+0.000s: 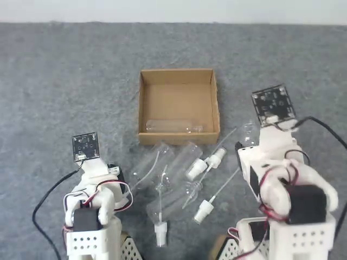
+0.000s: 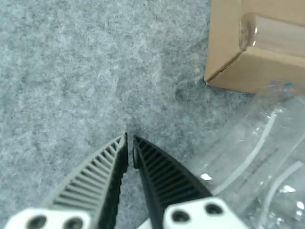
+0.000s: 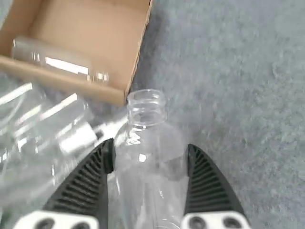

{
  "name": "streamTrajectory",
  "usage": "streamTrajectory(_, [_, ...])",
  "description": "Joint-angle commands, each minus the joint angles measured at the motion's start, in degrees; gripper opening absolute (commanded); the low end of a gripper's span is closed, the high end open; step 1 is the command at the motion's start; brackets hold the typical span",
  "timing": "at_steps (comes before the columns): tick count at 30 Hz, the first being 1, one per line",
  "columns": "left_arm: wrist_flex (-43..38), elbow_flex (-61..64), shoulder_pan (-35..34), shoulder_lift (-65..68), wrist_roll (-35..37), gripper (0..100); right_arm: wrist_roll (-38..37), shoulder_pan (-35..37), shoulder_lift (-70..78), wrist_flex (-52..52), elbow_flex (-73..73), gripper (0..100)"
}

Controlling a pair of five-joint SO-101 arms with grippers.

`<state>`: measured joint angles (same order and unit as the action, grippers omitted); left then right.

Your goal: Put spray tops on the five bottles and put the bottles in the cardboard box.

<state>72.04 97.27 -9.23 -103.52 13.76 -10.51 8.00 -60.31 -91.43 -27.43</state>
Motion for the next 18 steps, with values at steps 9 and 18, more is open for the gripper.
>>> streamTrajectory(9, [0.3,-0.7,0.0,-0.9,-0.3,1,2.1,0.4,-10.3,19.2,-15.7,1.7])
streamTrajectory(18, [0.3,-0.7,0.0,-0.9,-0.3,1,2.1,8.6,-17.9,31.5,-27.7,1.7])
